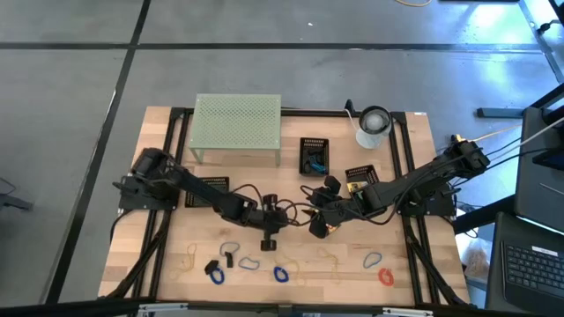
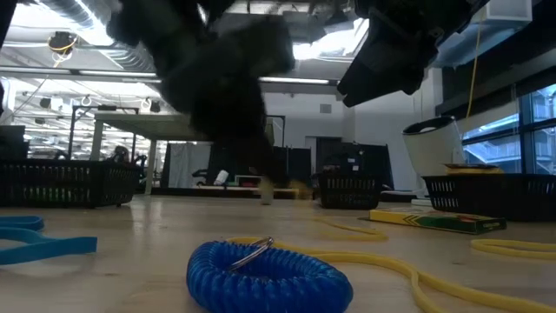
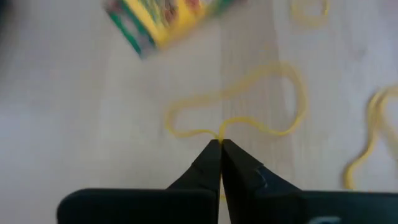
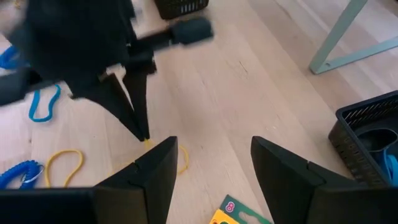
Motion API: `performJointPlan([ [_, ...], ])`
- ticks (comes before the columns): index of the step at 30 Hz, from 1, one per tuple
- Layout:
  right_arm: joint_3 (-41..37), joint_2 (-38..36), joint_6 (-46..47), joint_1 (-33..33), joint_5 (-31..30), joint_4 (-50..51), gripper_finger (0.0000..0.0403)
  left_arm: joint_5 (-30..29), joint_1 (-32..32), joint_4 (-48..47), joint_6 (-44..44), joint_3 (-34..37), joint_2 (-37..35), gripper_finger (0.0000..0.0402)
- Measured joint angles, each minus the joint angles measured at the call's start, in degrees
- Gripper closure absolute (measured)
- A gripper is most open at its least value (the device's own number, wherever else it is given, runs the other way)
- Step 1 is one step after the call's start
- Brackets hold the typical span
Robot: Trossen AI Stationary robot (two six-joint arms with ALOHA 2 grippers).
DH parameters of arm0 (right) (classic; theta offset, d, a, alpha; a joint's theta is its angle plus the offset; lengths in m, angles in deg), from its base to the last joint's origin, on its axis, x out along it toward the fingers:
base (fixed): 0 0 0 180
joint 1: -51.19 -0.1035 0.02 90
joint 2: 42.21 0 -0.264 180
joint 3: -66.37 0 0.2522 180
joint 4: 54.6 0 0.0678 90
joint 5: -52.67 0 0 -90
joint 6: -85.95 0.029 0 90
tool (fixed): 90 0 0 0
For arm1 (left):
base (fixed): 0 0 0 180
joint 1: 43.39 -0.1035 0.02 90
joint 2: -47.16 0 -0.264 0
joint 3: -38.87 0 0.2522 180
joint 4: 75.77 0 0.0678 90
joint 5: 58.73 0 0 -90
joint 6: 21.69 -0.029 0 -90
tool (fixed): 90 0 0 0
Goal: Pick & Place Office Desk Supplies
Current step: Put the yellow rubber band into the top black bin
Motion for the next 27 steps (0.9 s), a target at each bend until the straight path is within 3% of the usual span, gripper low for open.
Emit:
performJointPlan([
  [12, 0.0, 0.0, -1.7, 0.0, 0.2, -2.8, 0.0197, -11.4, 0.8, 3.0, -4.5, -0.1, -9.7, 0.0399],
  [20, 0.0, 0.0, -9.0, 0.1, 4.3, -7.9, 0.0197, -11.4, 0.9, 9.6, -10.6, -0.1, -10.5, 0.0399],
  [27, 0.0, 0.0, -11.8, 1.1, 4.8, -9.1, 0.0197, -11.5, 1.2, 9.9, -11.0, -0.1, -10.5, 0.0399],
])
